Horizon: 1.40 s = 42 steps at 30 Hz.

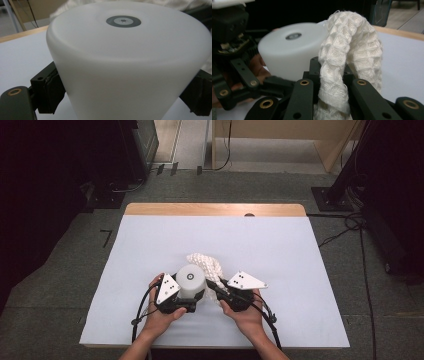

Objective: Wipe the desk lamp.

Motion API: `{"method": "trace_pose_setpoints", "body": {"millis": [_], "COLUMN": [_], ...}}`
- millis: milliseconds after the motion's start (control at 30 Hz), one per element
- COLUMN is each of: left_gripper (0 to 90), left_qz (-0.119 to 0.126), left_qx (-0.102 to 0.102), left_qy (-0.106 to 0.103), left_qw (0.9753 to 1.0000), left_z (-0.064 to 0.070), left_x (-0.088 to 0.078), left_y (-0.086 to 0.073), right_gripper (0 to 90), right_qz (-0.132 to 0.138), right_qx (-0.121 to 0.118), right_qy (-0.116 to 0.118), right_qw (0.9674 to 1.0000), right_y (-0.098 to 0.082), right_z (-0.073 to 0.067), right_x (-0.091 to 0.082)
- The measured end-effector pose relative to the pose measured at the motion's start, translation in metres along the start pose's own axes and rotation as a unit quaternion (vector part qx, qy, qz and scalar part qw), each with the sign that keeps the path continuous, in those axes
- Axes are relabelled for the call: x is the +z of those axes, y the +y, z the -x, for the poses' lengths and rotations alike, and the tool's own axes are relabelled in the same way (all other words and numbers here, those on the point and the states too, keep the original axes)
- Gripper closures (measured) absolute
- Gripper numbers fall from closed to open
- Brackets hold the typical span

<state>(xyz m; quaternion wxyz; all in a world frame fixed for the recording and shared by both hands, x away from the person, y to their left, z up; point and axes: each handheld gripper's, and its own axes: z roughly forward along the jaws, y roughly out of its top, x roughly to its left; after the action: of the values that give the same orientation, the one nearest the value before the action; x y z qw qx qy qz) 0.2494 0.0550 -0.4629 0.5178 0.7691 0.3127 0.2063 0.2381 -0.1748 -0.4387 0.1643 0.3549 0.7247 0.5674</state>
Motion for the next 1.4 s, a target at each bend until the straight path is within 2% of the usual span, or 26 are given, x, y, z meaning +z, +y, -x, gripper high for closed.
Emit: {"method": "trace_pose_setpoints", "body": {"millis": [100, 200, 333, 433, 533, 600, 733, 800, 967, 1033, 1133, 1233, 1267, 1300, 1333, 1400], "left_gripper": [8.2, 8.2, 8.3, 8.3, 8.2, 8.2, 8.2, 8.2, 8.2, 8.1, 6.8, 2.8, 1.9, 1.9, 1.8, 1.9], "left_qz": [0.000, 0.014, 0.031, 0.026, 0.015, 0.011, 0.004, -0.001, -0.002, -0.002, 0.002, 0.021, 0.024, 0.022, 0.016, 0.002], "left_qx": [0.003, -0.006, -0.008, -0.006, 0.006, 0.003, 0.005, 0.006, -0.004, 0.002, -0.006, -0.013, -0.010, -0.007, -0.007, -0.012], "left_qy": [0.004, 0.003, 0.005, 0.008, 0.015, 0.021, 0.050, 0.055, 0.051, 0.051, 0.057, 0.072, 0.084, 0.089, 0.102, 0.132], "left_qw": [1.0000, 0.9999, 0.9995, 0.9996, 0.9998, 0.9997, 0.9987, 0.9985, 0.9987, 0.9987, 0.9984, 0.9971, 0.9961, 0.9958, 0.9946, 0.9911], "left_z": [0.000, -0.002, -0.005, -0.006, -0.004, -0.003, -0.005, -0.008, -0.013, -0.013, -0.013, -0.009, -0.005, -0.003, 0.001, 0.009], "left_x": [-0.001, -0.005, -0.011, -0.009, -0.004, -0.001, 0.002, 0.003, 0.005, 0.004, 0.002, -0.004, -0.006, -0.006, -0.005, 0.001], "left_y": [0.001, 0.004, 0.008, 0.006, 0.002, -0.001, -0.005, -0.007, -0.012, -0.013, -0.013, -0.009, -0.007, -0.006, -0.006, -0.006], "right_gripper": [78.5, 78.5, 78.5, 78.5, 78.5, 78.4, 78.4, 78.4, 78.4, 78.4, 78.4, 78.4, 78.3, 78.3, 78.3, 78.3], "right_qz": [0.001, -0.016, -0.041, -0.053, -0.047, -0.039, -0.026, -0.025, -0.023, -0.024, -0.027, -0.030, -0.031, -0.031, -0.031, -0.031], "right_qx": [0.002, 0.006, 0.010, 0.011, 0.014, 0.014, 0.017, 0.024, 0.030, 0.030, 0.032, 0.034, 0.034, 0.034, 0.034, 0.040], "right_qy": [0.001, -0.002, -0.001, -0.003, -0.006, -0.009, -0.020, -0.025, -0.029, -0.031, -0.031, -0.031, -0.031, -0.031, -0.031, -0.029], "right_qw": [1.0000, 0.9999, 0.9991, 0.9985, 0.9988, 0.9991, 0.9993, 0.9991, 0.9989, 0.9988, 0.9986, 0.9985, 0.9985, 0.9985, 0.9984, 0.9983], "right_y": [0.000, -0.008, -0.019, -0.023, -0.021, -0.018, -0.015, -0.015, -0.016, -0.017, -0.018, -0.019, -0.020, -0.020, -0.020, -0.020], "right_z": [0.001, 0.002, 0.003, 0.003, 0.004, 0.006, 0.012, 0.016, 0.020, 0.020, 0.021, 0.021, 0.021, 0.022, 0.022, 0.023], "right_x": [0.000, 0.007, 0.016, 0.021, 0.019, 0.016, 0.009, 0.008, 0.007, 0.007, 0.007, 0.007, 0.007, 0.007, 0.008, 0.008]}}
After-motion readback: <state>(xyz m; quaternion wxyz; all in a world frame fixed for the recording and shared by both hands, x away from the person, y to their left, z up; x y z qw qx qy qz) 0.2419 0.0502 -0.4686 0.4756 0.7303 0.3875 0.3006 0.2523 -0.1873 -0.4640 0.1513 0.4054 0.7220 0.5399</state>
